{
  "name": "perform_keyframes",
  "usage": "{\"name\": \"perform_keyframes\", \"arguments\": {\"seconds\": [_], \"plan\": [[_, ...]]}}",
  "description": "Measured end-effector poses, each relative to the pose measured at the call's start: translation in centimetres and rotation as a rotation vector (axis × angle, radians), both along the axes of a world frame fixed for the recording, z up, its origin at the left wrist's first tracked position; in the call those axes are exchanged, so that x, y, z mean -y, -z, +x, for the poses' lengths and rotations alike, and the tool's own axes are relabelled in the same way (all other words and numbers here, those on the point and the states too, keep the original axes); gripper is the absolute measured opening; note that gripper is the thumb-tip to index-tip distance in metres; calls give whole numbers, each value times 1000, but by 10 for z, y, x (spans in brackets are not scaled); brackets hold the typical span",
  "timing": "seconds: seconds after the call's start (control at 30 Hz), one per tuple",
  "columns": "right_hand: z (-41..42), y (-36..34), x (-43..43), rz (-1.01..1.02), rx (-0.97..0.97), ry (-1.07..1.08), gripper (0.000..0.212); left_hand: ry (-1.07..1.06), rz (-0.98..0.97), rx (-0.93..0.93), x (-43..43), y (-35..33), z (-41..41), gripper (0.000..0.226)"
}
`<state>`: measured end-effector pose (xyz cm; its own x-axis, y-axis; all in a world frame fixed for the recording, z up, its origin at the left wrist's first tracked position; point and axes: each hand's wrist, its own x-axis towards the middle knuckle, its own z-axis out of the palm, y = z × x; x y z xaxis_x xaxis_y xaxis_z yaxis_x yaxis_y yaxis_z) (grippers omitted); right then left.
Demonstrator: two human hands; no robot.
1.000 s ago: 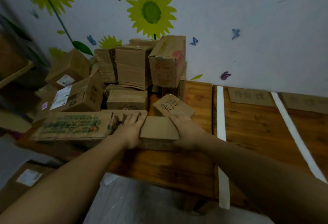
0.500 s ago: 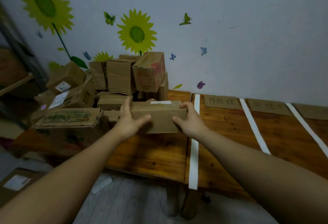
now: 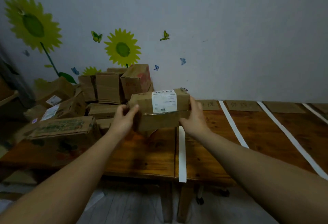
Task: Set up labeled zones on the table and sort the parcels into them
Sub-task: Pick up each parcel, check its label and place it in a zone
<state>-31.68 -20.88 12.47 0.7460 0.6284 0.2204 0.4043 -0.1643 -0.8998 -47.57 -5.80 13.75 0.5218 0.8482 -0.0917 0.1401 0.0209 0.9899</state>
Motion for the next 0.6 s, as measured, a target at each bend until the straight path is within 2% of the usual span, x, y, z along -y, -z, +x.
{"name": "perform_keyframes", "arguments": {"seconds": [0.1, 0.2, 0.4, 0.6], "plan": [[-7, -4, 14, 11, -24, 31, 58, 13, 9, 35, -1, -3, -2, 24], [-15, -2, 30, -11, -26, 116, 39, 136, -32, 111, 1, 2, 1, 44], [-14, 8, 74, -61, -44, 264, 37, 250, 50, 105, 35, 6, 30, 55], [18, 4, 137, -60, -40, 371, 34, 350, 118, 135, 87, -5, 78, 53]]}}
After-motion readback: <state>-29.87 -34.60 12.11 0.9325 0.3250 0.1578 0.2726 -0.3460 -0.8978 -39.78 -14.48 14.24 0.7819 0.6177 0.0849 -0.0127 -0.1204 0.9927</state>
